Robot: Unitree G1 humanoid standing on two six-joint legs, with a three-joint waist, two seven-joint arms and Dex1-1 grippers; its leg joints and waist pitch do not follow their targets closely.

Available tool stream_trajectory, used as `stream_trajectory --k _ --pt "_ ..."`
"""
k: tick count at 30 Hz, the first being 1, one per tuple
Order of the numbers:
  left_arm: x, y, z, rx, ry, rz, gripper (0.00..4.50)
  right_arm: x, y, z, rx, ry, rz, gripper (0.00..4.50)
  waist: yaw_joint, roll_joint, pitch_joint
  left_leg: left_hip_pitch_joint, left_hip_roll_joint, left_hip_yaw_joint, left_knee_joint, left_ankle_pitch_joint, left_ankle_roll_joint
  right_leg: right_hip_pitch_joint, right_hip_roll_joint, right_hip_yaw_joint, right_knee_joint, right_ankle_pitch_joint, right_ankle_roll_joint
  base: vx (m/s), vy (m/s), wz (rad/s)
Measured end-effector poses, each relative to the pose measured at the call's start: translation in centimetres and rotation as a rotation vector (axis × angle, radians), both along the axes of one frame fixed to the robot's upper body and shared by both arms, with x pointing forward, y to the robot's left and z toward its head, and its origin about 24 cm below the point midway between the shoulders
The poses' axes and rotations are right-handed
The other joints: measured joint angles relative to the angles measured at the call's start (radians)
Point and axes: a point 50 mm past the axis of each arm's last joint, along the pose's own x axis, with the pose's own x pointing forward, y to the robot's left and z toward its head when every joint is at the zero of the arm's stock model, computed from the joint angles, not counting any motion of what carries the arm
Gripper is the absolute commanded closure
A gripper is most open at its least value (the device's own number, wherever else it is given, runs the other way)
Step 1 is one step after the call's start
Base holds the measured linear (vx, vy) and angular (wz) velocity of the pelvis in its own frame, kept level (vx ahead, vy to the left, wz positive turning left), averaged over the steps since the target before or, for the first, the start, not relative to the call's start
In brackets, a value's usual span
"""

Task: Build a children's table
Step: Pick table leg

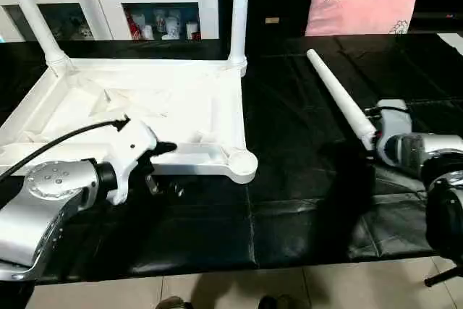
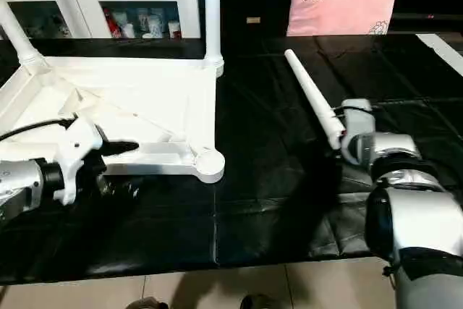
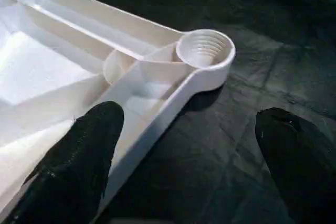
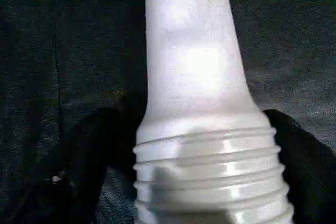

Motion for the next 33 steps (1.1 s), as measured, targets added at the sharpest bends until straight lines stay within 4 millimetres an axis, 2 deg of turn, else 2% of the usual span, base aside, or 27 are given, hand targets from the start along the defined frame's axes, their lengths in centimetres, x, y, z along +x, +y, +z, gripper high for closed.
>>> stream_trajectory --k 9,16,23,33 --pt "-0.4 -1.0 -0.3 -0.075 0.039 -0.037 0.0 0.3 0.9 -0.2 0.012 -0.017 0.016 1.18 0.005 -0.003 0.0 -0.001 0.0 0.0 0.004 0.0 0.0 0.0 -0.001 0.0 0.003 0.0 0.0 0.0 0.0 0.0" --pt "0.3 -1.6 0.1 -0.126 0.026 -0.041 0.0 0.5 1.5 -0.4 0.023 -0.036 0.01 1.69 0.005 -0.003 -0.001 -0.001 0.0 0.001 0.005 0.0 0.0 0.001 -0.001 0.0 0.004 0.0 0.0 0.0 0.0 0.0" --pt "1.5 -2.2 0.2 -0.162 -0.022 0.001 0.0 0.4 1.5 -0.8 0.05 -0.055 -0.049 1.73 0.003 -0.008 -0.003 -0.002 0.0 0.001 0.006 0.0 0.0 0.0 -0.001 0.0 0.004 0.0 0.0 0.0 0.0 0.0" --pt "3.1 -2.6 -0.4 -0.2 -0.056 0.078 0.0 0.8 2.7 -1.1 0.12 -0.124 -0.076 1.73 -0.004 -0.009 -0.003 -0.002 0.0 0.001 0.007 0.0 0.0 0.0 -0.001 0.0 0.005 0.0 0.0 0.0 0.0 0.0"
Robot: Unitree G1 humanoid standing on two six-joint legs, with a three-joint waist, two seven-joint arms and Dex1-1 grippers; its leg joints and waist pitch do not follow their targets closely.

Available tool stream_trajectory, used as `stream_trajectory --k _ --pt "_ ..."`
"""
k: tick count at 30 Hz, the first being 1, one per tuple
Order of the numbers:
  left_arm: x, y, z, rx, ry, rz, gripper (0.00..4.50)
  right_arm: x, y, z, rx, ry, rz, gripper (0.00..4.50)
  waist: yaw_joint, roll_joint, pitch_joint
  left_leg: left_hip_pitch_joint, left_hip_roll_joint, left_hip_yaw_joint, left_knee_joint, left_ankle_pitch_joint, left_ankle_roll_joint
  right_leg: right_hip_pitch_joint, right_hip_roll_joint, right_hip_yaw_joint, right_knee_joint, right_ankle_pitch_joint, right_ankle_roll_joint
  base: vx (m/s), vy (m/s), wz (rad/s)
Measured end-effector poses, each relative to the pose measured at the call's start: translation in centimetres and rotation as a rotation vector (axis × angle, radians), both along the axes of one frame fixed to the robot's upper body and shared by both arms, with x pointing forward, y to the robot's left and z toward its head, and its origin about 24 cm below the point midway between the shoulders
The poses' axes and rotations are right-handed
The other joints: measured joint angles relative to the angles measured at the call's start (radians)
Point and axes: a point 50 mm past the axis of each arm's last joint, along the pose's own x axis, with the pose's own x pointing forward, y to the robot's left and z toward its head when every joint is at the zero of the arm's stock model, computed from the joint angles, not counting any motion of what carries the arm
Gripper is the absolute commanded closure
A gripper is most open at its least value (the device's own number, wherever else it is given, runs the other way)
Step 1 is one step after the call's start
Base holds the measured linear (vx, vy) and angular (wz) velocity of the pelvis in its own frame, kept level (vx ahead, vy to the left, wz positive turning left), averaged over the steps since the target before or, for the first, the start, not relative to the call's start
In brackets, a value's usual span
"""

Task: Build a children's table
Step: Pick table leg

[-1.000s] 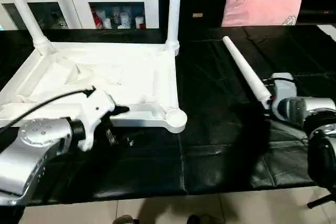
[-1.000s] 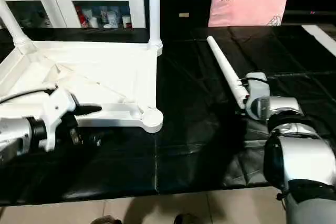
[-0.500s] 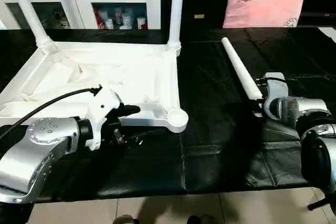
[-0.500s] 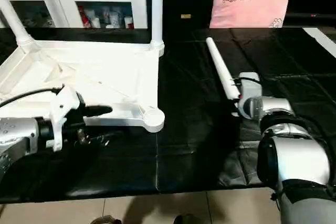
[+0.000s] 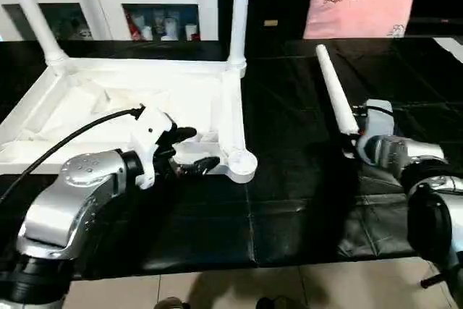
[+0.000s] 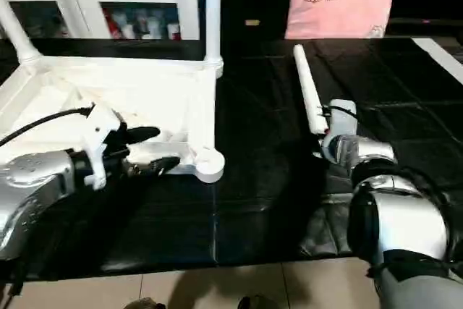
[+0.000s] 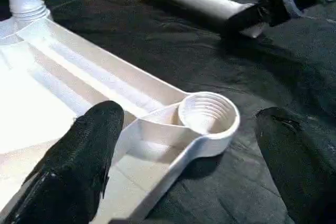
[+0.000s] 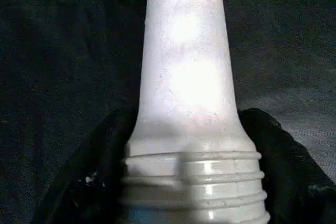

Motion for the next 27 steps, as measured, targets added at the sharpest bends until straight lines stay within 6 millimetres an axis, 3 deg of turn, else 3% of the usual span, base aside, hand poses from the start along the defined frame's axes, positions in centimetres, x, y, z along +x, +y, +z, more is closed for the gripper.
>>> stream_trajectory --k 5,11,15,20,27 --pt "0.9 -1.2 0.6 -0.025 -0.052 0.011 0.0 0.4 1.3 0.0 0.063 -0.091 0.043 1.74 0.001 0.0 0.0 -0.001 0.0 0.0 0.0 0.0 0.0 0.0 0.0 0.0 0.0 0.0 -0.001 0.0 0.0 0.0" --pt "2.0 -1.8 -0.1 -0.055 -0.05 0.058 0.0 0.8 1.9 0.6 0.156 -0.182 0.028 1.74 0.004 0.001 0.0 -0.001 0.0 0.0 0.0 0.0 0.001 0.0 0.0 -0.001 0.0 0.0 -0.001 0.0 0.0 0.0" --pt "3.1 -2.5 0.3 -0.085 -0.075 0.086 0.0 0.7 3.4 0.1 0.324 -0.293 0.009 1.74 0.005 0.002 -0.001 -0.002 0.0 -0.001 0.001 0.0 0.001 0.0 0.0 -0.002 0.0 0.001 -0.001 0.0 0.0 0.0" --pt "3.8 -3.4 0.7 -0.124 -0.101 0.096 0.0 0.6 4.2 1.4 0.482 -0.45 0.019 1.74 0.007 0.001 -0.001 -0.002 0.0 -0.001 0.0 0.002 0.004 0.0 0.0 -0.002 -0.001 0.001 -0.001 0.0 0.0 0.0" --pt "4.3 -4.1 0.7 -0.166 -0.112 0.132 0.0 -1.7 6.3 2.3 0.682 -0.617 0.198 1.74 0.008 -0.005 0.0 -0.002 0.0 -0.001 0.0 0.003 0.005 0.0 0.0 -0.002 -0.002 0.001 0.0 0.0 0.0 0.0"
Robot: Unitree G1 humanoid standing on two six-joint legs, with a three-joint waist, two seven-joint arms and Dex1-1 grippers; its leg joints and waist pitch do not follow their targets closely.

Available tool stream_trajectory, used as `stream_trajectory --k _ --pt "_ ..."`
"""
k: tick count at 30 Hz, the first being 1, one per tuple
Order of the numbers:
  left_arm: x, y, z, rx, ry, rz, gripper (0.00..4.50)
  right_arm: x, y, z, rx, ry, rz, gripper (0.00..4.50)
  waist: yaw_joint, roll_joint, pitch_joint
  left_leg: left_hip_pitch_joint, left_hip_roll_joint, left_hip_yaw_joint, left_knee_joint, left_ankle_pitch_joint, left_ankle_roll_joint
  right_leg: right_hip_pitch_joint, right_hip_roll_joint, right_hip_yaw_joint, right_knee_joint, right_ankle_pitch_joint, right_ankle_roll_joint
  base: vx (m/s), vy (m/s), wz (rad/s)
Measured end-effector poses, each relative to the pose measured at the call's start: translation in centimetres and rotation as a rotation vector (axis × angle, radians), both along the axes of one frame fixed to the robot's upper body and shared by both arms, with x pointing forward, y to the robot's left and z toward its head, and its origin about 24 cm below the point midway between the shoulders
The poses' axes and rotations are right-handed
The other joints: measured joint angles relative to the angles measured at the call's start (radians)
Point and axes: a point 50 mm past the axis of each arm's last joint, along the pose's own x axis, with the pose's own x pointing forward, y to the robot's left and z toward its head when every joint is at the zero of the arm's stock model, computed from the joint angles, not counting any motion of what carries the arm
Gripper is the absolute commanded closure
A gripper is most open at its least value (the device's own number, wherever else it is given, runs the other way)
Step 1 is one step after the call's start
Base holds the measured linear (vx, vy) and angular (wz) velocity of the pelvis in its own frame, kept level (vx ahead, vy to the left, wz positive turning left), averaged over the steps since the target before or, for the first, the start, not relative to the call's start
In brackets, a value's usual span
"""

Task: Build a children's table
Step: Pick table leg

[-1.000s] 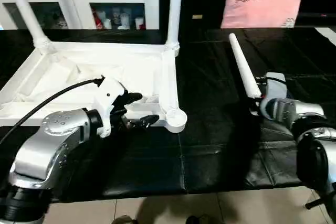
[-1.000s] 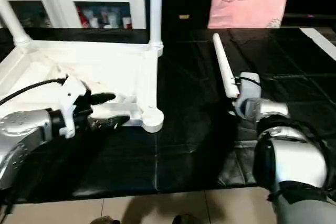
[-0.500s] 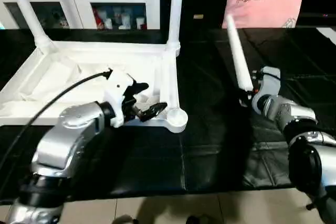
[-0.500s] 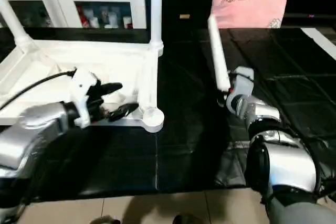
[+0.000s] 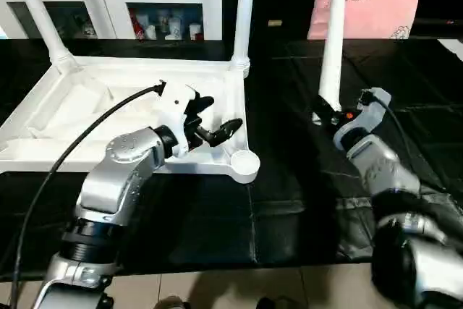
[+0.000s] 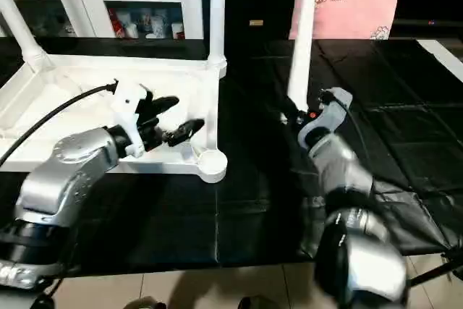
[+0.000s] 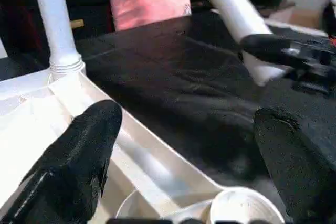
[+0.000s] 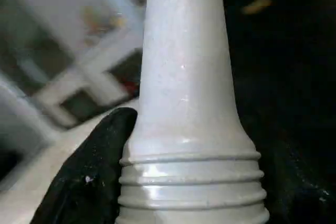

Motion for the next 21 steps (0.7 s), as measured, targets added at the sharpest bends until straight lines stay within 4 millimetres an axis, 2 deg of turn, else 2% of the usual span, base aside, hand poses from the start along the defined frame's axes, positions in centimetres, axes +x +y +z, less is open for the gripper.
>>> stream_trajectory --k 4,7,10,14,16,21 --pt "0.6 -0.4 0.9 -0.08 -0.006 0.008 0.0 -1.6 1.6 2.0 0.111 -0.127 0.19 1.74 0.002 -0.01 -0.001 0.0 0.0 0.0 0.0 0.0 0.0 0.0 0.0 0.0 -0.001 0.0 0.001 0.0 0.0 0.0" --pt "1.2 -0.8 2.5 -0.211 -0.016 0.005 0.0 -2.9 2.6 3.6 0.181 -0.211 0.329 1.74 0.012 -0.023 -0.007 0.0 0.0 0.0 0.0 -0.001 -0.002 0.001 0.0 -0.001 -0.003 0.001 0.001 0.0 0.0 0.0" --pt "1.8 -1.2 4.2 -0.385 0.011 -0.014 0.0 -4.3 3.5 3.9 0.223 -0.229 0.475 1.74 0.025 -0.03 -0.01 0.0 -0.001 0.0 0.0 -0.001 -0.002 0.002 -0.001 -0.001 -0.004 0.001 0.001 0.0 0.0 0.0" --pt "2.7 -1.5 6.2 -0.634 0.081 -0.062 0.0 -5.9 4.8 4.0 0.27 -0.215 0.652 1.74 0.036 -0.032 -0.01 -0.001 -0.001 0.0 0.0 0.0 -0.001 0.003 -0.001 -0.002 -0.005 0.001 0.002 0.0 0.0 0.0" --pt "3.0 -1.4 7.1 -0.745 0.11 -0.091 0.0 -6.2 5.2 4.0 0.277 -0.209 0.686 1.74 0.041 -0.033 -0.01 -0.001 -0.001 -0.001 0.0 0.0 -0.001 0.003 -0.001 -0.002 -0.005 0.001 0.002 0.0 0.0 0.0" --pt "2.9 -1.4 8.3 -0.891 0.15 -0.173 0.0 -6.4 5.3 4.0 0.283 -0.2 0.709 1.74 0.047 -0.034 -0.01 -0.002 -0.001 -0.001 0.0 -0.001 -0.001 0.003 -0.001 -0.003 -0.006 0.002 0.003 0.0 0.0 0.0"
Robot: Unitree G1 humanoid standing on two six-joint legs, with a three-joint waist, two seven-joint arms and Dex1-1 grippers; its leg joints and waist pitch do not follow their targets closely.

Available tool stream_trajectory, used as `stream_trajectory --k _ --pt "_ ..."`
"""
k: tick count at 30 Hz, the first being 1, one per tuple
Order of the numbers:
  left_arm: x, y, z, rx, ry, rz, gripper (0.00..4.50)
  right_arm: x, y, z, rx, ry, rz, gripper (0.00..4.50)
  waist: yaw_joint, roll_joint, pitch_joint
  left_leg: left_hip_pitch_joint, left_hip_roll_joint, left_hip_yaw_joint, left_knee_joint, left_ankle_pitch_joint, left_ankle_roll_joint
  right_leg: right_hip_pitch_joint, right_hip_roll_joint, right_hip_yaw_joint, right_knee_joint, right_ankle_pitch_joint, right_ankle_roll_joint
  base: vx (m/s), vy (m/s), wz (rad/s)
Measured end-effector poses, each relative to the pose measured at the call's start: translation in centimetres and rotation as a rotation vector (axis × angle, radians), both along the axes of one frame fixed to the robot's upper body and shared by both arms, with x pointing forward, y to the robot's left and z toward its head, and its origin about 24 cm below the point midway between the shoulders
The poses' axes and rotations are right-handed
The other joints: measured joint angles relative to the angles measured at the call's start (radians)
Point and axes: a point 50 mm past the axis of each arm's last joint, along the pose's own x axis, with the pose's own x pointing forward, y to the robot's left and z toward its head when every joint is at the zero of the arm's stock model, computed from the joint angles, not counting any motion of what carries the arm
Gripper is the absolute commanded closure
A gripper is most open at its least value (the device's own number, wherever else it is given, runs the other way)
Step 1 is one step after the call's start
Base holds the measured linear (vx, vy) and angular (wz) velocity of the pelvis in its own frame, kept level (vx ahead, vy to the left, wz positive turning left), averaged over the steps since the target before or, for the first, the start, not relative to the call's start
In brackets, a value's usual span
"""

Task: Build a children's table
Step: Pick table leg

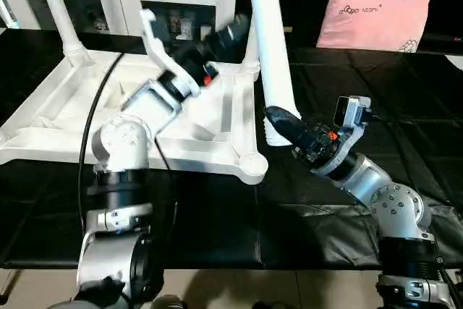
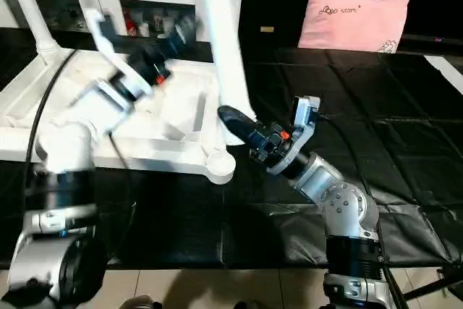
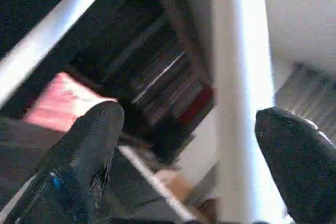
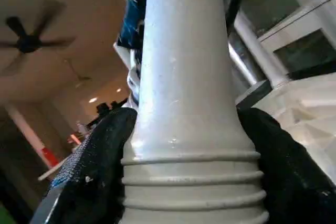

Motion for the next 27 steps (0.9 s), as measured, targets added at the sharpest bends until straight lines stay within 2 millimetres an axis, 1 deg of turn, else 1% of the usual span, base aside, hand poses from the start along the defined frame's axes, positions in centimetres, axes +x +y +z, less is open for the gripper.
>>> stream_trajectory --k 2,5,10,12,13,16,17,20,22,23,24,27 --pt "-0.1 -0.4 0.1 -0.039 0.019 -0.046 0.0 -0.2 0.1 0.2 -0.015 -0.011 0.014 1.74 0.005 0.0 0.0 0.0 0.0 0.0 0.0 0.0 0.0 0.0 0.0 -0.001 -0.001 0.0 0.0 0.0 0.0 0.0" --pt "-0.3 -0.8 0.6 -0.073 0.026 -0.099 0.0 -0.3 0.1 0.1 -0.03 -0.01 0.034 1.74 0.006 -0.002 0.0 0.0 0.0 0.0 0.0 0.0 0.0 0.0 0.0 -0.001 -0.001 0.0 0.001 0.0 0.0 0.0" --pt "-0.4 -1.1 0.6 -0.067 0.035 -0.126 0.0 -0.3 -0.1 0.1 -0.046 -0.012 0.03 1.74 0.006 -0.003 0.0 0.0 0.0 0.0 0.0 0.0 0.0 0.0 0.0 -0.001 -0.002 0.001 0.002 0.0 0.0 0.0" --pt "-0.4 -1.5 0.5 -0.038 0.042 -0.133 0.0 -0.1 0.1 -0.1 -0.113 -0.025 0.005 1.74 0.005 -0.003 -0.001 -0.001 0.0 -0.001 0.0 0.0 0.0 0.0 0.0 -0.001 -0.003 0.001 0.003 0.0 0.0 0.0" --pt "-0.4 -1.7 0.5 -0.027 0.046 -0.137 0.29 -0.1 0.3 -0.3 -0.134 -0.026 -0.001 1.74 0.005 -0.004 -0.001 -0.001 0.0 -0.001 0.0 0.0 0.0 0.0 0.0 -0.001 -0.003 0.001 0.003 0.0 0.0 0.0" --pt "-0.4 -2.0 0.3 0.01 0.061 -0.135 0.43 0.0 0.8 -0.5 -0.189 -0.04 -0.014 1.74 0.005 -0.004 -0.001 -0.001 0.0 -0.001 0.0 0.0 0.0 0.001 0.0 -0.001 -0.004 0.002 0.003 0.0 0.0 0.0" --pt "-0.3 -2.2 0.1 0.05 0.075 -0.109 0.43 0.2 1.0 -0.7 -0.24 -0.052 -0.033 1.74 0.004 -0.004 -0.001 -0.001 0.0 -0.001 -0.001 0.0 0.0 0.001 0.0 -0.001 -0.005 0.002 0.004 0.0 0.0 0.0" --pt "0.3 -2.5 -0.6 0.149 0.125 0.0 0.77 0.9 1.4 -0.9 -0.386 -0.096 -0.123 1.74 0.001 -0.004 -0.001 -0.001 0.0 -0.002 -0.001 0.0 0.0 0.001 0.0 -0.001 -0.008 0.004 0.007 0.0 0.0 0.0" --pt "0.5 -2.6 -0.8 0.172 0.148 0.041 0.8 1.3 1.7 -0.8 -0.431 -0.118 -0.16 1.74 0.001 -0.004 -0.001 -0.001 -0.001 -0.002 -0.001 0.0 0.001 0.001 0.0 -0.001 -0.01 0.005 0.008 0.0 0.0 0.0" --pt "0.5 -2.7 -0.9 0.177 0.158 0.057 1.03 1.5 1.8 -0.7 -0.452 -0.13 -0.177 1.74 0.001 -0.004 -0.001 -0.001 -0.001 -0.002 -0.001 -0.001 0.002 0.001 0.0 -0.001 -0.011 0.006 0.009 0.0 0.0 0.0" --pt "0.6 -2.7 -1.0 0.178 0.168 0.067 1.03 1.6 1.9 -0.6 -0.472 -0.142 -0.192 1.74 0.001 -0.004 -0.001 -0.001 -0.001 -0.002 -0.001 -0.001 0.002 0.001 0.0 -0.001 -0.012 0.006 0.009 0.0 0.0 0.0" --pt "1.1 -2.5 -1.1 0.18 0.211 0.137 1.35 2.1 2.4 -0.5 -0.546 -0.19 -0.252 1.75 0.0 -0.004 -0.001 -0.002 -0.001 -0.002 -0.001 -0.003 0.005 0.001 0.0 0.0 -0.013 0.006 0.009 0.0 0.0 0.0"
